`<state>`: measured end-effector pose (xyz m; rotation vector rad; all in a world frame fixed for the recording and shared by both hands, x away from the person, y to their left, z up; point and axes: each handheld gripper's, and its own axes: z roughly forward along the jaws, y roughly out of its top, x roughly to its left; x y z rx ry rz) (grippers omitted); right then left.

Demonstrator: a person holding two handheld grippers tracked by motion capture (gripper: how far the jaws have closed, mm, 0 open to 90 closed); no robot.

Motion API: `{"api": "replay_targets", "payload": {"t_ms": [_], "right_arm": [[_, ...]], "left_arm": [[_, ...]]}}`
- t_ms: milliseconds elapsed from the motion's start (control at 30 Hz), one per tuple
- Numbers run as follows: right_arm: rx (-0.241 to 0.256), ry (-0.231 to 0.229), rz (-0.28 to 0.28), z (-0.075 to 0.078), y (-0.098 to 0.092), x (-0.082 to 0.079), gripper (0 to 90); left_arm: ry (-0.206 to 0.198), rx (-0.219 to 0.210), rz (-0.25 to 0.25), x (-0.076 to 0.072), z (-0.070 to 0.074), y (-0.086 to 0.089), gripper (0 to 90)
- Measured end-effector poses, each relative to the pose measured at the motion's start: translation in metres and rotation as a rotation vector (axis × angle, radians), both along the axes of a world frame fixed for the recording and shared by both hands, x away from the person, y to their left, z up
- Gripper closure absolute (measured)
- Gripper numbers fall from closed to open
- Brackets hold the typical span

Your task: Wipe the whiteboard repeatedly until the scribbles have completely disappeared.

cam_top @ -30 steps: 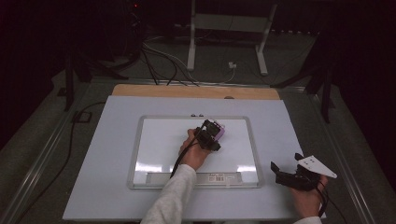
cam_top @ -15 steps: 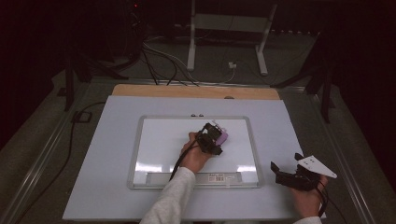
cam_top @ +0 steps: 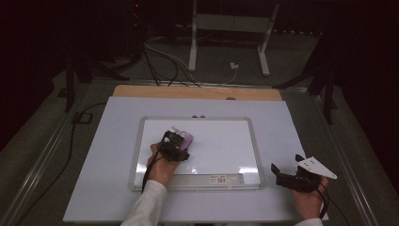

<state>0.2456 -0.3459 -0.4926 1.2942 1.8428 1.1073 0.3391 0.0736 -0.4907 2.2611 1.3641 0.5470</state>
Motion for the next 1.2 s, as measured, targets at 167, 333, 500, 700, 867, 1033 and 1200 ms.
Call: {"api": "replay_targets", "payload": {"t_ms": [167,333,500,700,867,1033,1200], "right_arm": [[-0.003,0.000,0.003,0.000,0.002,0.000,0.0],[-0.003,-0.002,0.002,0.000,0.002,0.000,0.0],[0.000,-0.002,0.002,0.000,0.001,0.001,0.0],[0.004,-0.005,-0.003,0.001,-0.001,0.000,0.0],[0.002,-0.004,-0.001,0.001,0.000,0.000,0.0],[0.003,-0.003,-0.003,0.001,0.000,0.000,0.0],[0.002,-0.006,-0.002,0.001,0.000,0.000,0.0]], "left_arm": [[-0.025,-0.012,0.023,-0.015,-0.002,0.011,37.2],[-0.125,-0.054,-0.031,-0.024,0.006,0.011,20.7],[-0.175,-0.012,-0.142,-0.028,0.012,0.000,27.7],[-0.166,0.081,-0.141,-0.024,0.000,-0.001,36.5],[-0.182,0.087,-0.137,-0.025,-0.001,0.002,41.8],[-0.178,0.078,-0.140,-0.024,0.000,0.004,42.9],[-0.179,0.072,-0.139,-0.024,0.000,0.004,43.8]]}}
